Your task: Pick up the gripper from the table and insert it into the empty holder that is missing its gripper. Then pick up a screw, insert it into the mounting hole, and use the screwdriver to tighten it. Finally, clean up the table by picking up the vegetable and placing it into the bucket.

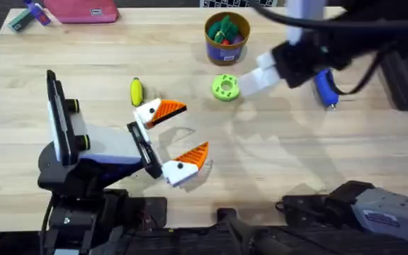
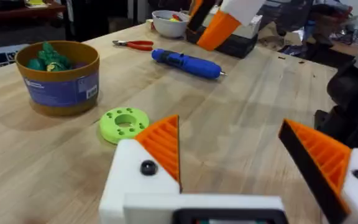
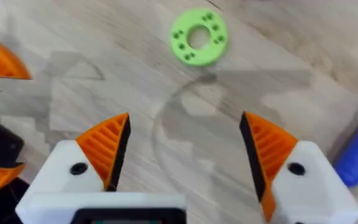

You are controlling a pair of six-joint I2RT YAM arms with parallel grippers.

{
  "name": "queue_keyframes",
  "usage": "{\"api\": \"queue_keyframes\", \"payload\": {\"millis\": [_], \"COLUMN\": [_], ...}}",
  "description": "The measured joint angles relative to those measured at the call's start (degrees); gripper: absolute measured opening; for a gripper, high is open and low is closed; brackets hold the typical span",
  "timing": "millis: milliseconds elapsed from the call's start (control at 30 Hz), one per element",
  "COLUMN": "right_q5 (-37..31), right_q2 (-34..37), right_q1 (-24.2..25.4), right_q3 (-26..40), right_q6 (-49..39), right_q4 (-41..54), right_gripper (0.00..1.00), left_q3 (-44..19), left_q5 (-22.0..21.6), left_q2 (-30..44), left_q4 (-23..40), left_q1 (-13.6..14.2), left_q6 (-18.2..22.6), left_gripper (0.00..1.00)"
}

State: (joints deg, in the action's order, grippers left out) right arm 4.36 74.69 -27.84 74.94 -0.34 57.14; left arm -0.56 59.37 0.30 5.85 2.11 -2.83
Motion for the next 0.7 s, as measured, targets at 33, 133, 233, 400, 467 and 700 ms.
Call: {"api": "queue_keyframes", "payload": {"millis": [33,133,233,400,467,700], "right_q5": [0.0,0.0,0.0,0.0,0.0,0.0], "right_q2": [-1.0,-3.0,-3.7,-3.7,-3.7,-3.7], "right_q1": [1.7,6.8,11.3,16.7,18.1,19.9], "right_q3": [-1.3,-4.1,-4.6,-4.6,-4.6,-4.6], "right_q6": [0.4,1.3,1.9,2.1,2.1,2.1], "right_q4": [0.0,0.6,1.2,1.2,1.2,1.2], "right_gripper": [0.994,0.994,0.994,0.994,0.994,0.994], "left_q3": [0.0,0.0,0.0,0.0,0.0,0.0], "left_q5": [0.0,0.0,0.0,0.0,0.0,0.0], "left_q2": [0.0,0.0,0.0,0.0,0.0,0.0], "left_q4": [0.0,0.0,0.0,0.0,0.0,0.0], "left_q1": [0.0,0.0,0.0,0.0,0.0,0.0], "left_q6": [0.0,0.0,0.0,0.0,0.0,0.0], "left_gripper": [0.985,0.985,0.985,0.986,0.986,0.985]}}
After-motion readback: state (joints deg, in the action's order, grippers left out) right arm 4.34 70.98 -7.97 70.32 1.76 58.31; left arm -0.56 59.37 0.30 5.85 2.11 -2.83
